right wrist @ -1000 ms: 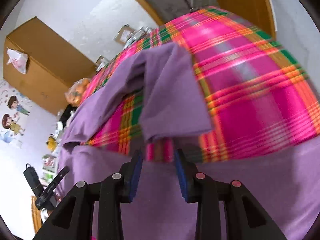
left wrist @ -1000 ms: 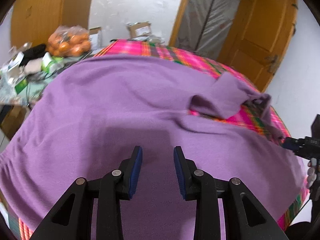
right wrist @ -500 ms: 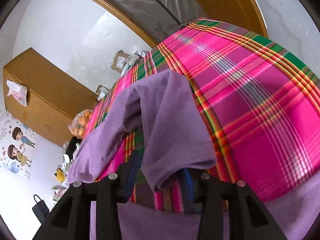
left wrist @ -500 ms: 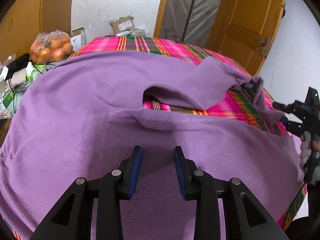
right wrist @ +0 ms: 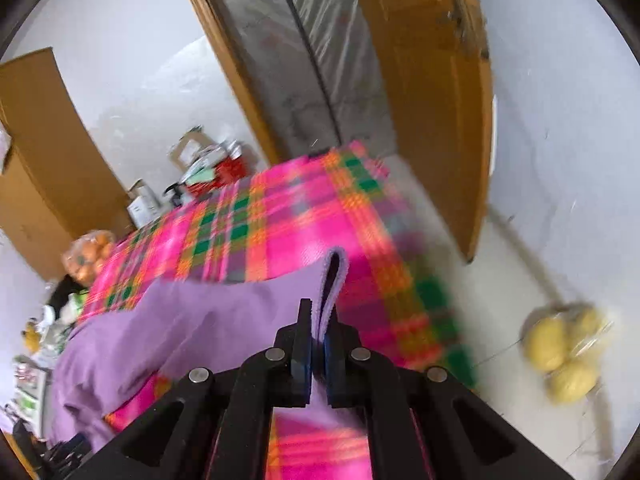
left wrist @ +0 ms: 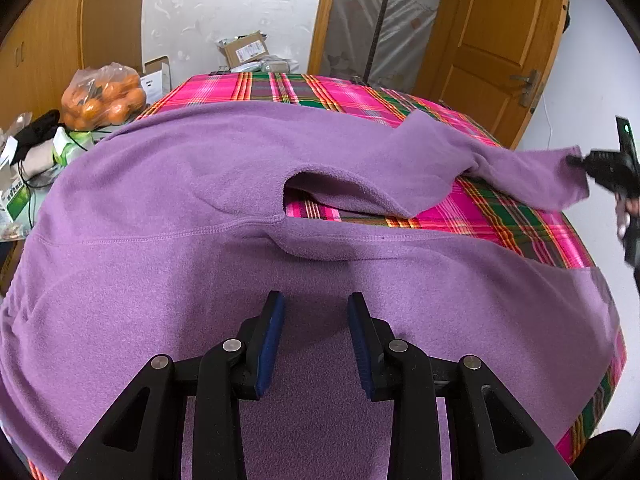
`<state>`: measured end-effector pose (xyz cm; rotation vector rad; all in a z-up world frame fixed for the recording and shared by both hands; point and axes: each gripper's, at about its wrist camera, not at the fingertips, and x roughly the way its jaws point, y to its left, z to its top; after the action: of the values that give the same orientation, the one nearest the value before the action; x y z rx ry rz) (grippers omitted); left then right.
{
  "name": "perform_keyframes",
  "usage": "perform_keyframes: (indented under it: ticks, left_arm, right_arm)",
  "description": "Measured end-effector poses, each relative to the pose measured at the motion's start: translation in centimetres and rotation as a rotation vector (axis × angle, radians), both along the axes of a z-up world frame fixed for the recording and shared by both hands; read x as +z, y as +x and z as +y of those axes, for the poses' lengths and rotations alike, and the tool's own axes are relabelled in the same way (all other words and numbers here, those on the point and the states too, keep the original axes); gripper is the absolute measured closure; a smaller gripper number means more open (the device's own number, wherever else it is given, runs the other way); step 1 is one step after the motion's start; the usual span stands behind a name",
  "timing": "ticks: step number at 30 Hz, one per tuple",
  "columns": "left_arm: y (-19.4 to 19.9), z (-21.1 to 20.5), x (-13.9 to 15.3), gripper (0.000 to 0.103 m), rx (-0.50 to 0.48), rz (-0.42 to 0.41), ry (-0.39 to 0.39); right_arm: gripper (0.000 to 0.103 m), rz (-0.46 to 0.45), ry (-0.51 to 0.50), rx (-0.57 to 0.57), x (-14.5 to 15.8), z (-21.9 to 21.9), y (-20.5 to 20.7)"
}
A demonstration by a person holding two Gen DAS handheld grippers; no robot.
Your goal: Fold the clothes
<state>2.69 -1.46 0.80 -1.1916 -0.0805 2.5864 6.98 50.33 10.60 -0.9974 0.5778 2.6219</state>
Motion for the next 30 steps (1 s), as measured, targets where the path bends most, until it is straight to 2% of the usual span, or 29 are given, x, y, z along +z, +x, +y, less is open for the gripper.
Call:
perform_keyframes:
  ticks: [5, 8, 11, 14, 18, 19, 21, 24, 27, 30]
  left_arm:
    - [-0.2, 0.3, 0.3, 0.069, -0.011, -0.001, 0.043]
    - [-0.4, 1.4, 1.4, 0.069, -0.045, 0.028, 0.063]
    - [-0.7, 2.6, 2.4, 0.069, -0.077, 0.061, 0.071]
    - [-1.1, 3.4, 2.8, 0.068, -0.096, 0.072, 0.084]
    - [-1.6, 4.5, 3.4, 0.068, -0.120, 0.086, 0.100]
    - [-1.7, 4.8, 3.6, 0.068, -0.126, 0.090, 0.105]
    - [-2.0, 5.4, 3.9, 0.068, -0.138, 0.097, 0.113]
    - [-2.2, 5.7, 3.9, 0.068, -0.142, 0.095, 0.124]
    - [-2.2, 5.4, 3.5, 0.068, -0.137, 0.080, 0.135]
    - [-2.0, 5.2, 3.1, 0.068, -0.133, 0.069, 0.140]
  right_arm:
    - [0.099, -0.010, 0.114, 0.000, 2.4, 1.2, -2.9]
    - [0.099, -0.028, 0.181, -0.004, 3.0, 1.6, -4.8]
    - [0.098, -0.044, 0.251, -0.051, 3.0, 2.4, -6.6]
    - [0.097, -0.069, 0.299, -0.111, 1.7, 4.0, -8.2]
    - [0.091, -0.104, 0.215, -0.145, -1.3, 6.9, -8.3]
    - [0.089, -0.094, 0.174, -0.154, -1.9, 7.4, -7.5]
    - [0.076, -0.061, 0.091, -0.171, -2.9, 8.2, -5.7]
    - [0.069, -0.012, -0.047, -0.225, -4.6, 9.4, -2.3]
    - [0.068, -0.013, -0.210, -0.247, -7.4, 10.2, -0.2]
    - [0.068, -0.022, -0.312, -0.269, -9.7, 11.0, 0.8]
